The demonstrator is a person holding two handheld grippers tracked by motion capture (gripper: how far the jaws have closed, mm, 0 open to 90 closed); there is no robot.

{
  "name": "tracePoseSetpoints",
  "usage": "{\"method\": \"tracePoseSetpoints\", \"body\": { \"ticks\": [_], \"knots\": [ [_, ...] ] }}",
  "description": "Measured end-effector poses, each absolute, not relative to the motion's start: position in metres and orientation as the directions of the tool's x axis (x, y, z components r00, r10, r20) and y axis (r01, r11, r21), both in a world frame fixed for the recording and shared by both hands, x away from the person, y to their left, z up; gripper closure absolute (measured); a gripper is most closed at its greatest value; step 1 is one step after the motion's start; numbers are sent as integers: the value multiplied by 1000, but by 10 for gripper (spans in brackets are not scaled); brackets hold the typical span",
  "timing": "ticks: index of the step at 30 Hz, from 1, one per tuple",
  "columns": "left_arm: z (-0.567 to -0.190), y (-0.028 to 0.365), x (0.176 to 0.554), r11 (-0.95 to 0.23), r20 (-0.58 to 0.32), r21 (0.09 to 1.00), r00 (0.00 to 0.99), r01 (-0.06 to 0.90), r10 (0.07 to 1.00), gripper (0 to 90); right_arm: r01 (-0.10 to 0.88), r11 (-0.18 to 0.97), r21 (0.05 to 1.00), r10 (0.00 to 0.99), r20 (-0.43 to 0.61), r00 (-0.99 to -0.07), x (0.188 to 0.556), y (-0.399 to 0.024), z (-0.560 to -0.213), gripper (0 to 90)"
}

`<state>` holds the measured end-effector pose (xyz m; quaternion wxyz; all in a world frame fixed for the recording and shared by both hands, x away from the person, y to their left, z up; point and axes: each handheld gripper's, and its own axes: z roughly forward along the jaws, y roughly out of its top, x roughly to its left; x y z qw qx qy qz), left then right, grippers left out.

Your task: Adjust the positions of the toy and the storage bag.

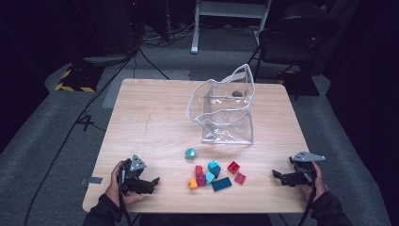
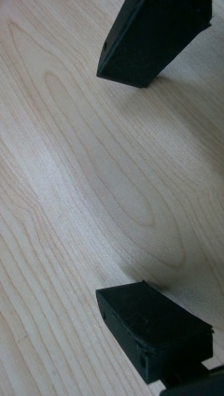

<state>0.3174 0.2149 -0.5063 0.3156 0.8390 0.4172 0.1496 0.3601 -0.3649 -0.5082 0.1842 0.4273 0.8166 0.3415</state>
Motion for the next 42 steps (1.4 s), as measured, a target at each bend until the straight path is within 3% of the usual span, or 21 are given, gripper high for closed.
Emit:
{"method": "tracePoseSetpoints", "body": {
  "ticks": [12, 29, 34, 37, 42],
  "knots": [
    [-507, 218, 317, -448, -14, 657, 604, 606, 797, 2, 574, 400, 714, 825, -8, -565, 359, -365, -508, 6],
    [-507, 218, 317, -449, -16, 657, 606, 606, 795, 2, 532, 456, 713, 773, -21, -634, 355, -362, -507, 5],
    [-506, 218, 317, -449, -15, 656, 606, 607, 796, 2, 522, 464, 715, 770, -34, -637, 351, -360, -506, 53],
    [-507, 218, 317, -447, -17, 656, 604, 608, 797, 2, 480, 497, 723, 737, -60, -673, 345, -352, -503, 193],
    [-507, 218, 317, -447, -17, 656, 604, 608, 796, 2, 456, 515, 725, 699, -47, -714, 339, -333, -503, 187]
  ]
}}
